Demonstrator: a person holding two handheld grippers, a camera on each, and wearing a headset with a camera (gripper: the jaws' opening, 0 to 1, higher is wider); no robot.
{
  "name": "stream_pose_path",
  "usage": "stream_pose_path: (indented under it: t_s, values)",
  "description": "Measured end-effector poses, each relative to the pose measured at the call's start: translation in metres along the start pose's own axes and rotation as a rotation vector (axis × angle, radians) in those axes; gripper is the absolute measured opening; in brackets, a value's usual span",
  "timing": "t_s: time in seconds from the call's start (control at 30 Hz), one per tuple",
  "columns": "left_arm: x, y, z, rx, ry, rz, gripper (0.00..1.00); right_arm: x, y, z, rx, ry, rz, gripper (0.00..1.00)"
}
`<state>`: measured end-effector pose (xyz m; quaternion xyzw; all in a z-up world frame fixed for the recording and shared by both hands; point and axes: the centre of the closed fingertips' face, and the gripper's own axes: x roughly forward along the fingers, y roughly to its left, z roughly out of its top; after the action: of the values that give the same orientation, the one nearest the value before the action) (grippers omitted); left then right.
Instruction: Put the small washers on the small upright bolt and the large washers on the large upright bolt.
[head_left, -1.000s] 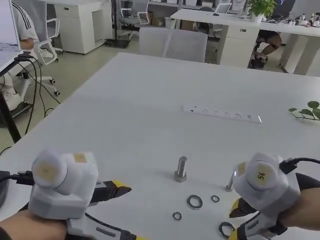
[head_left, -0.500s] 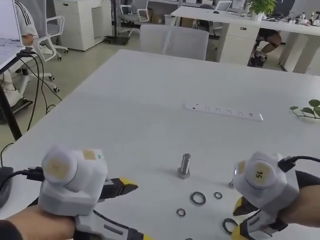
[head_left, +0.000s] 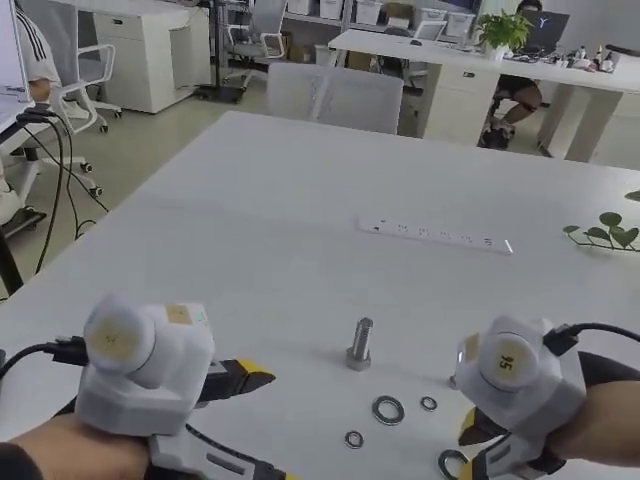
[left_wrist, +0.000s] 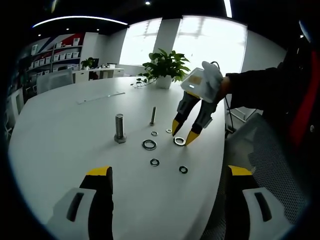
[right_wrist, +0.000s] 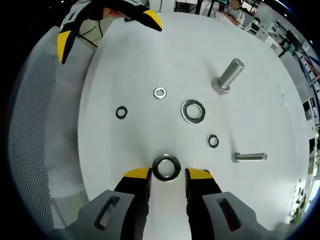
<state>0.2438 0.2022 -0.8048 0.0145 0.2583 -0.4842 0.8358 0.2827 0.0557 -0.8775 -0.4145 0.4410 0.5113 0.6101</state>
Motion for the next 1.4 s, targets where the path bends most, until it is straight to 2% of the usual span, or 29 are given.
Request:
stream_pose_path:
  t_s: [0.37, 0.6, 0.8, 1.03, 1.17, 1.4]
  values:
    - [-0.0055, 0.0020, -0.0014, 0.013, -0.014, 0.009, 0.93, 0.0004, -0.0005, 0.0016, 0.014, 0.017, -0.008, 0.28]
    - [-0.0038, 0.0018, 0.0007, 0.020, -0.030, 0.007, 0.93, 0.0010, 0.0014, -0.0007, 0.058, 0.026, 0.015, 0.28]
    - [-0.0045, 0.0033, 0.0025, 0.018, -0.039, 0.008, 0.92, 0.0014, 0.0032, -0.0006, 0.057, 0.039, 0.035, 0.27]
    - [-0.0051, 0.0042, 0.0002, 0.012, -0.042, 0.022, 0.92, 0.0021, 0.0028, -0.0010, 0.028, 0.080, 0.055, 0.25]
    - [-0.0064, 0.0045, -0.0011, 0.009, -0.043, 0.030, 0.92, 0.0025, 0.0036, -0.0018, 0.016, 0.100, 0.055, 0.25]
    - [-0.0066, 0.0050, 0.0013, 0.010, -0.055, 0.040, 0.92, 0.0015, 0.0038, -0.0020, 0.017, 0.103, 0.049, 0.24]
